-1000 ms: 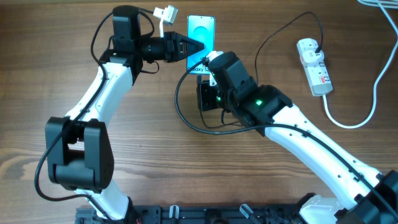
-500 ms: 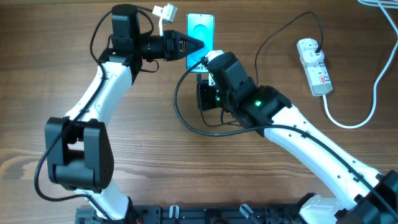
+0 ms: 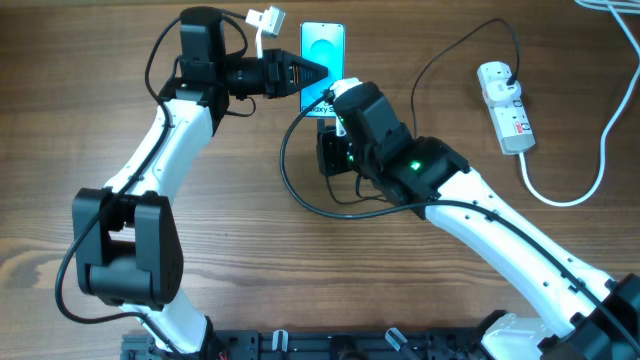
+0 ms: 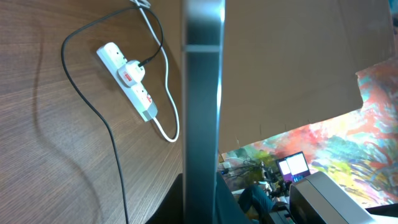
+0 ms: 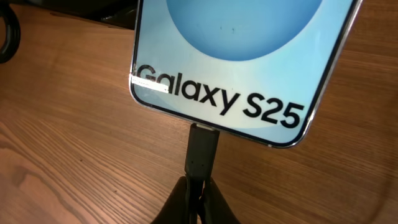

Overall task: Plug charger to phone and switch on socket
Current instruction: 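Push the plug up into the phone's port with the right gripper, then release the cable and lower the phone flat with the left gripper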

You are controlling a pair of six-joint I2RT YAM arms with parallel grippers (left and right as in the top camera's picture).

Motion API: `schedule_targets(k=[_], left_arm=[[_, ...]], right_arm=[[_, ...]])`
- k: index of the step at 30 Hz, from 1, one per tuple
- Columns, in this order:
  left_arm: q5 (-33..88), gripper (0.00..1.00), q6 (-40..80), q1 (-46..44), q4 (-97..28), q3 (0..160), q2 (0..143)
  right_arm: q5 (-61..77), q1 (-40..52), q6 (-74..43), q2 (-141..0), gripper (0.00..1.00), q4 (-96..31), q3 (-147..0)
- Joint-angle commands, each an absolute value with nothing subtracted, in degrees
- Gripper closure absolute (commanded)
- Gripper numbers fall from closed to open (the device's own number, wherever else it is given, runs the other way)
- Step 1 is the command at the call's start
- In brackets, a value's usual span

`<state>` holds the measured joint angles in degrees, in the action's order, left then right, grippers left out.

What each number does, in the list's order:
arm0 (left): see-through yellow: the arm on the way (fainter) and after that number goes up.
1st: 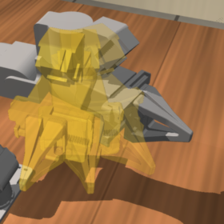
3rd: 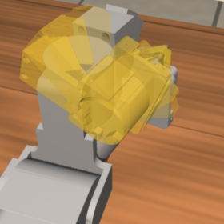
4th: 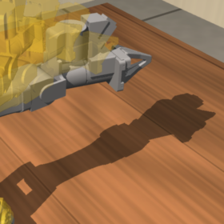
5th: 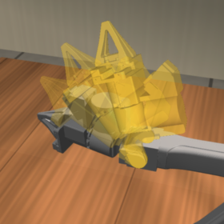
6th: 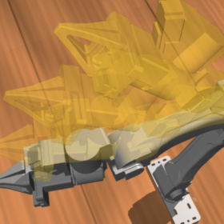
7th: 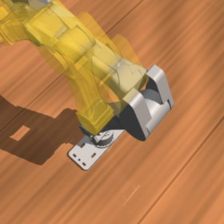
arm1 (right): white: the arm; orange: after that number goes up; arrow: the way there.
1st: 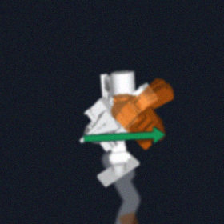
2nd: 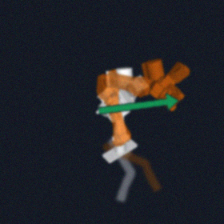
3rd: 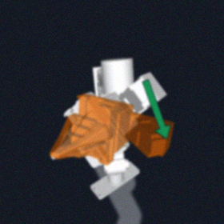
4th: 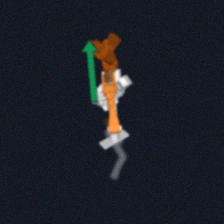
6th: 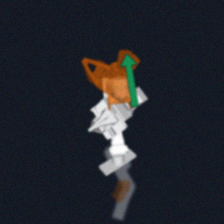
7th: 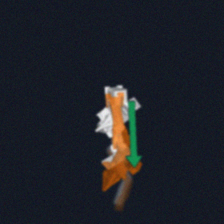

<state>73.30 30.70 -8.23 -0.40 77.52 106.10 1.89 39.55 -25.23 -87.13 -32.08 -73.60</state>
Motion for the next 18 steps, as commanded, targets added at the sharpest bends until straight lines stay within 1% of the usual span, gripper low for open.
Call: schedule_targets(k=[1,8,9,18], left_arm=[[79.00,0.96,30.22,-8.91,-1.10,77.47,104.68],[79.02,0.96,30.24,-8.91,-1.10,77.47,104.68],[79.02,0.96,30.22,-8.91,-1.10,77.47,104.68],[79.00,0.96,28.69,-8.91,-2.50,77.47,104.68]], right_arm=[[-4.08,36.49,-24.53,-86.02,0.95,-30.17,-76.31],[-1.65,36.40,-24.71,-85.82,0.94,-28.88,-76.31],[-1.67,36.40,-25.36,-85.80,0.92,-28.75,-76.31],[-1.26,36.40,-26.15,-85.80,0.92,-26.61,-76.31]])
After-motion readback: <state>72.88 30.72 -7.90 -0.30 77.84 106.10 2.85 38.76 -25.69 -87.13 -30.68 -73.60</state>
